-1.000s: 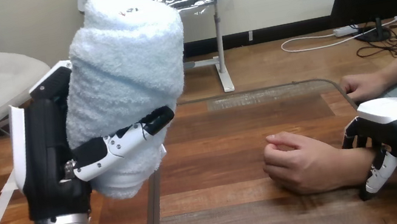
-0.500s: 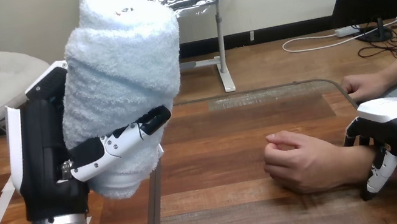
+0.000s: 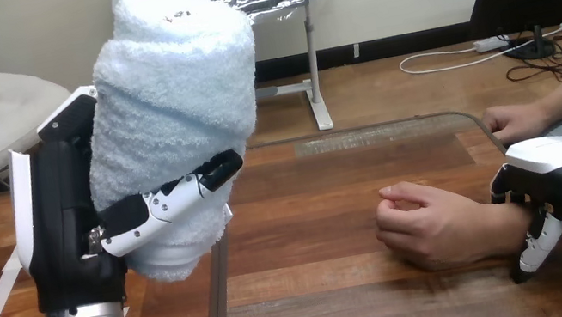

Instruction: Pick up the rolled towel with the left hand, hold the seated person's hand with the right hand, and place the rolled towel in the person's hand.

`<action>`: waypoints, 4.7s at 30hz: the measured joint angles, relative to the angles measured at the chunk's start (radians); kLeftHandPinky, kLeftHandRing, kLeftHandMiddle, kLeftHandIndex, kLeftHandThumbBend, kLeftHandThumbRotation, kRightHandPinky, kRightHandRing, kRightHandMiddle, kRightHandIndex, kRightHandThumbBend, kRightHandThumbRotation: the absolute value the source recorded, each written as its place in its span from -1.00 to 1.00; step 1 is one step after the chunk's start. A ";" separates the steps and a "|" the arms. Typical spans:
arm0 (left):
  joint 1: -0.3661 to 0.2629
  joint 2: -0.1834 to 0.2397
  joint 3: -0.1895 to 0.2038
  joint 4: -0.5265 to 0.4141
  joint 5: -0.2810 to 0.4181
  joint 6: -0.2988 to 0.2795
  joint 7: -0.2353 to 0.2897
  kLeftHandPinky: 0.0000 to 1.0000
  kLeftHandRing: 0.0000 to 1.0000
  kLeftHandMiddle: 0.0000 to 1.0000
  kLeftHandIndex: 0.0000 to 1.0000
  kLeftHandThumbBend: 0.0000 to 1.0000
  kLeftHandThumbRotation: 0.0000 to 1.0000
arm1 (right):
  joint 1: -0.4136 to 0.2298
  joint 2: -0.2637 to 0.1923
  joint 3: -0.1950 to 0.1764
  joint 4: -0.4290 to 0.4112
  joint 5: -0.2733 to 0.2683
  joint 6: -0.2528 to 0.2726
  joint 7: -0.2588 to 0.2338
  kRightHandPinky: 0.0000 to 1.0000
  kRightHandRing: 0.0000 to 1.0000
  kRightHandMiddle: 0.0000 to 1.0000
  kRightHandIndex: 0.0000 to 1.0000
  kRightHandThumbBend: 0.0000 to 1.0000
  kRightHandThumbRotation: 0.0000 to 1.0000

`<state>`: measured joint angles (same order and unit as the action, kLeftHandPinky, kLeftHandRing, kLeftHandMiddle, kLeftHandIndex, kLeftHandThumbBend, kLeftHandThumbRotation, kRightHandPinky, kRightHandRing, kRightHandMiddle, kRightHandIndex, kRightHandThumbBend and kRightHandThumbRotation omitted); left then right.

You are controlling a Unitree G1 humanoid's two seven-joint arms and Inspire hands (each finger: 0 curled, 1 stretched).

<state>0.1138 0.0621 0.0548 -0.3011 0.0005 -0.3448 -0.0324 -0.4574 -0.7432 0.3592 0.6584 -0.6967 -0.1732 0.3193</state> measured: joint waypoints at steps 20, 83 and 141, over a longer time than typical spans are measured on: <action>-0.007 -0.001 0.000 0.028 -0.001 -0.011 -0.001 -0.67 -0.56 -0.43 -0.28 -0.15 -1.00 | 0.024 -0.005 -0.022 0.001 0.067 -0.020 -0.011 -0.31 -0.09 0.04 -0.17 0.85 -1.00; -0.136 -0.079 -0.006 0.368 0.000 -0.093 0.046 -0.62 -0.50 -0.37 -0.25 0.00 -1.00 | 0.117 -0.050 -0.219 -0.262 0.269 0.052 0.098 -0.49 -0.37 -0.23 -0.18 0.77 -0.94; -0.437 -0.141 -0.037 1.018 -0.113 -0.325 -0.083 -0.45 -0.36 -0.24 -0.14 0.13 -1.00 | 0.083 -0.051 -0.279 -0.428 0.304 0.144 0.158 -0.44 -0.33 -0.21 -0.22 0.86 -0.90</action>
<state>-0.3230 -0.0786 0.0181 0.7164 -0.1123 -0.6701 -0.1156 -0.3740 -0.7947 0.0798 0.2305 -0.3926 -0.0291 0.4774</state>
